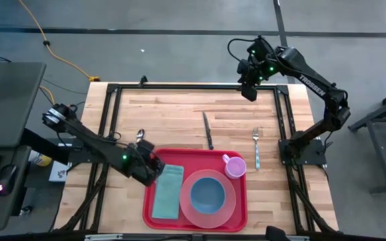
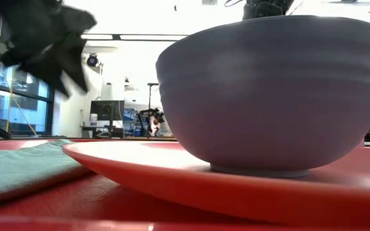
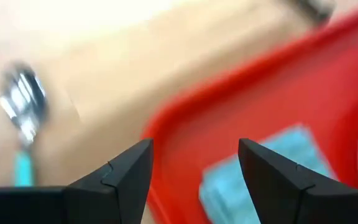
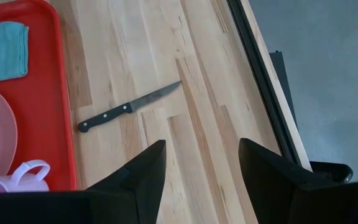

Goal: Set up tray
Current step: Put the blue patterned fork on the blue napkin

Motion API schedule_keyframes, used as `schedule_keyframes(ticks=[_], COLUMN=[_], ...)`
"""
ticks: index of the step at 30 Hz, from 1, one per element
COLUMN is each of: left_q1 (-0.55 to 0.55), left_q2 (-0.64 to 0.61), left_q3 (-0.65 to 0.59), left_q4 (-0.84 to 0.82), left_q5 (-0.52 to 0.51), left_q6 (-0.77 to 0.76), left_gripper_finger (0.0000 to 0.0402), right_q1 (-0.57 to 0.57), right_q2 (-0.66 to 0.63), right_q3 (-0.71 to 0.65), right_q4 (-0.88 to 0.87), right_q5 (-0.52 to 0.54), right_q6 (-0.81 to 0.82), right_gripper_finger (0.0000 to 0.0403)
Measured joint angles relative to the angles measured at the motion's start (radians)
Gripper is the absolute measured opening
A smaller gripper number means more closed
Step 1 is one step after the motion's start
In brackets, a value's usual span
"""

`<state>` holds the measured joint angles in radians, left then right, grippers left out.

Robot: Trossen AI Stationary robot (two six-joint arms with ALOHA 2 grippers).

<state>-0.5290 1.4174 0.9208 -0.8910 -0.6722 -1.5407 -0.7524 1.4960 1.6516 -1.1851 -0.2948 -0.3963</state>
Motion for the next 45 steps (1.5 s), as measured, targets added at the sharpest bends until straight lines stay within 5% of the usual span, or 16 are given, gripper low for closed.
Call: schedule_keyframes(ticks=[4,8,16,21,32,45], left_q1=[0.029,0.068,0.194,0.32,0.562,0.65], left_q2=[-0.062,-0.132,-0.179,-0.178,-0.187,-0.218], left_q3=[0.108,0.237,0.497,0.579,0.606,0.606], left_q4=[-0.137,-0.189,-0.167,-0.163,-0.251,-0.263], left_q5=[-0.156,-0.255,-0.262,-0.245,-0.178,-0.148], left_q6=[0.064,0.324,0.976,1.24,1.384,1.532], left_gripper_finger=[0.0264,0.0264,0.0264,0.0264,0.0264,0.0264], right_q1=[0.0,0.0,0.0,0.0,0.003,0.003], right_q2=[0.0,0.0,0.0,0.0,0.0,-0.126], right_q3=[0.0,0.0,0.0,0.0,0.0,0.0], right_q4=[0.0,-0.001,-0.009,-0.036,-0.059,-0.135], right_q5=[0.0,0.0,-0.011,-0.069,-0.077,0.018], right_q6=[0.007,0.011,0.014,0.022,0.076,0.264], right_gripper_finger=[0.0181,0.0181,0.0181,0.0181,0.0181,0.0181])
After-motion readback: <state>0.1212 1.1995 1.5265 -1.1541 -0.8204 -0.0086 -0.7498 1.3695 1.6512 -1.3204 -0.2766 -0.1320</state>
